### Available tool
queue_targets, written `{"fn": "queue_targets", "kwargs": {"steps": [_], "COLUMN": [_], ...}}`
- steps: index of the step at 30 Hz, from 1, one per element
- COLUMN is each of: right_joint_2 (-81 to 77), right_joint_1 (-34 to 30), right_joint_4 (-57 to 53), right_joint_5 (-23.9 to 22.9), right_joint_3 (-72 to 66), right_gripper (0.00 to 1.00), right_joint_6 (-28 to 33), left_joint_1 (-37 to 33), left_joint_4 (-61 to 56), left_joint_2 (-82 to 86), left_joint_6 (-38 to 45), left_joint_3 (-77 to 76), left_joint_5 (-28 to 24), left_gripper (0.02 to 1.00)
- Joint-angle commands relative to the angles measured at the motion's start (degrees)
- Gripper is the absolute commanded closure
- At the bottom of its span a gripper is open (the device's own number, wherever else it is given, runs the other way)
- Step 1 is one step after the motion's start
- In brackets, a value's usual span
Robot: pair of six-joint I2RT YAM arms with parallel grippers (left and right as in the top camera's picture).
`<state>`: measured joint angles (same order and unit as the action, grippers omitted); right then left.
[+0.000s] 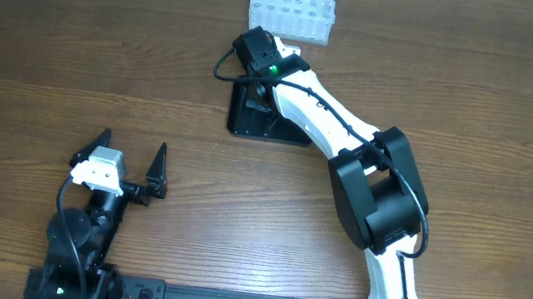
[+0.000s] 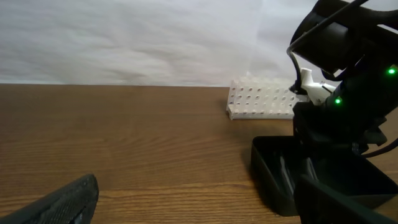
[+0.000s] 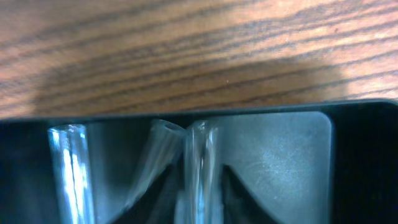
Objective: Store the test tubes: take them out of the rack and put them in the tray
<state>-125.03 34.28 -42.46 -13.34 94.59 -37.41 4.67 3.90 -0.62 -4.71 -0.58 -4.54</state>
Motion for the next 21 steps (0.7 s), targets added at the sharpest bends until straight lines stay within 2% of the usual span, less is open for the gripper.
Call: {"fn": "queue_targets", "kwargs": {"steps": [1,11,15,21], "right_joint_2": [-0.4,3.3,7.6,14.3], "right_joint_1": [-0.1,-0.1,-0.1,-1.8], "right_joint_4": [0.8,0.9,0.2,2.1], "right_joint_5": [-0.1,-0.3,-4.1,-11.2], "right_joint_3": [-0.1,2.4,2.5,2.5], "right_gripper": [0.570,0.533,0.520,0.393], "right_joint_6": [-0.2,4.1,4.5,7.9], "left_joint_1": [-0.3,-0.3,-0.3,-0.3], "left_joint_4": [0.2,0.2,0.2,0.2], "left_joint_2": [0.3,0.3,0.3,0.3], "left_joint_6": [0.4,0.4,0.4,0.4], "left_joint_3": [0.2,0.2,0.2,0.2], "left_joint_5": [-0.4,-0.4,-0.4,-0.4], "left_gripper": [0.018,0.020,0.018,0.018]}}
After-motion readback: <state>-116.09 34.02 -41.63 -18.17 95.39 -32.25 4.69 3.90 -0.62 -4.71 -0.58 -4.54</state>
